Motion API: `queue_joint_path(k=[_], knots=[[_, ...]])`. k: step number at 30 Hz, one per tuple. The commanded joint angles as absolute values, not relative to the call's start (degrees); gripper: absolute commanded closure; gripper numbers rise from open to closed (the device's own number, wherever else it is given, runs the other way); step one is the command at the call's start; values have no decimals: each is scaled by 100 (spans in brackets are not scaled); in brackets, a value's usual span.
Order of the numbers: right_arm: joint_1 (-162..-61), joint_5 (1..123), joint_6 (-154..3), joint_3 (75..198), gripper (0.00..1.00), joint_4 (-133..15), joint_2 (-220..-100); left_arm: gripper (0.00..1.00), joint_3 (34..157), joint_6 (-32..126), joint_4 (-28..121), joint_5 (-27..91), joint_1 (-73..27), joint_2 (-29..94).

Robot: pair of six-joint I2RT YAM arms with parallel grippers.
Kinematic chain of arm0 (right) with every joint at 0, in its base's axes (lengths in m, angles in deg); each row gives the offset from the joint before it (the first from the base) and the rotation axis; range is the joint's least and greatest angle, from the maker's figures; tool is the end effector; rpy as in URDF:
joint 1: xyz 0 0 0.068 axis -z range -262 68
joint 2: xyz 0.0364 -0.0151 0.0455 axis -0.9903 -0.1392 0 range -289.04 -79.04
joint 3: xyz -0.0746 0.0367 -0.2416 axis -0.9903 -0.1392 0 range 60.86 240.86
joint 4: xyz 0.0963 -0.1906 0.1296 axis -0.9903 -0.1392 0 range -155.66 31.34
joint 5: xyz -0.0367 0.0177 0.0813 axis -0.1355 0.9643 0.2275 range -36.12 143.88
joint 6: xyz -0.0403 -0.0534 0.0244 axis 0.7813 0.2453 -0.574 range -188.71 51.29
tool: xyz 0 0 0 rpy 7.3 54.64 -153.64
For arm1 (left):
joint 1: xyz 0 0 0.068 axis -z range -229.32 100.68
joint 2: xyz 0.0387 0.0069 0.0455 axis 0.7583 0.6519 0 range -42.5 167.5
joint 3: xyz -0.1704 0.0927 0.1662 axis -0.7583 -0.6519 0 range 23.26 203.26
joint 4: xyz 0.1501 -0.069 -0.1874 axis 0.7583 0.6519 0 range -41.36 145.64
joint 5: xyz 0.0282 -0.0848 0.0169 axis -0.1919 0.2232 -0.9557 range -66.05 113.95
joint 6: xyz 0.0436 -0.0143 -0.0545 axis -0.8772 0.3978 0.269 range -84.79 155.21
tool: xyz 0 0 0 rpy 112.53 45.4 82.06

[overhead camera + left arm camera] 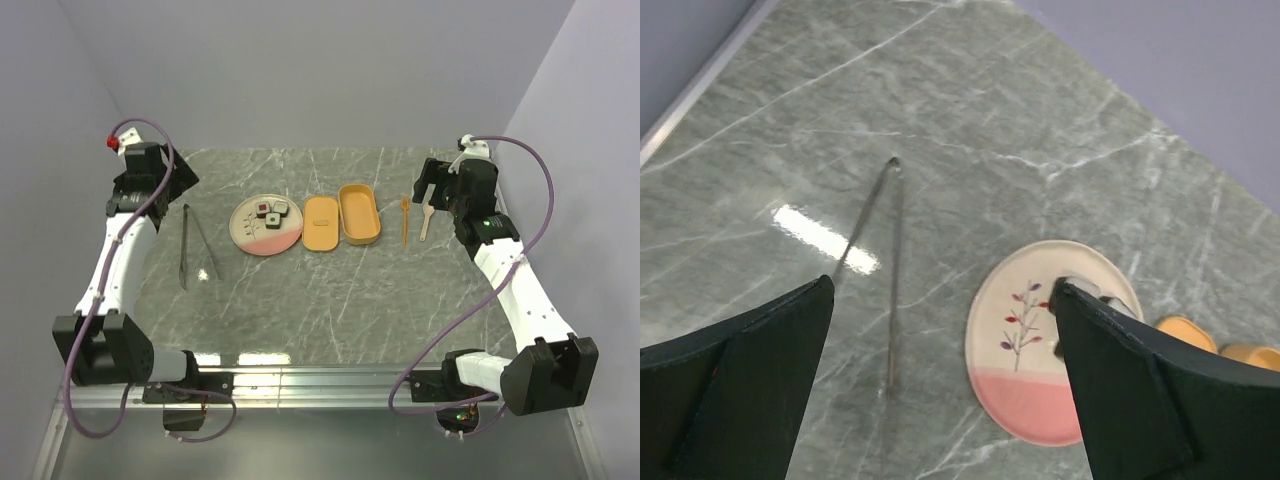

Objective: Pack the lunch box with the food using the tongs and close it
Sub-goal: Grab the clamp with the left arm

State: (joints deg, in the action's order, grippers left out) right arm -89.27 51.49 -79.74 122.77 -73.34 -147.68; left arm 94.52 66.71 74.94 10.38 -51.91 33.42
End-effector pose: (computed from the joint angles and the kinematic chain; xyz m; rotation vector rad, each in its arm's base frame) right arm 0.2896 0.0346 0.3267 0.0915 1.9457 0.1711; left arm 0.3082 0.0277 0.3256 -0.7474 1.9571 -0.0548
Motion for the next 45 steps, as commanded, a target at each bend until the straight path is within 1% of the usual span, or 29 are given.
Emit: queue_joint_path(k=[1, 3, 9, 16, 25, 33, 45], knots=[[-8973, 5107, -7952, 12352, 9, -7211, -14724, 1, 10050, 6597, 8263, 891, -5537, 3965], [-8974, 5124, -7961, 12300, 8, -7194, -14724, 0, 10174, 6405, 8572, 1207, -5757, 4160], [-8982, 5168, -7996, 12220, 9, -7167, -14689, 1, 10016, 5912, 8722, 1471, -5784, 4556], [-8982, 5195, -7996, 12150, 8, -7176, -14689, 1, 9832, 5666, 8626, 1586, -5784, 5162], [-8991, 5160, -7961, 12203, 9, -7158, -14742, 6, 10104, 5437, 8740, 1612, -5784, 5918], [-9000, 5151, -7952, 12229, 9, -7158, -14768, 7, 10157, 5402, 8705, 1770, -5767, 6209], [-9000, 5230, -7979, 12247, 9, -7132, -14830, 7, 10121, 5480, 8511, 1964, -5688, 6314]])
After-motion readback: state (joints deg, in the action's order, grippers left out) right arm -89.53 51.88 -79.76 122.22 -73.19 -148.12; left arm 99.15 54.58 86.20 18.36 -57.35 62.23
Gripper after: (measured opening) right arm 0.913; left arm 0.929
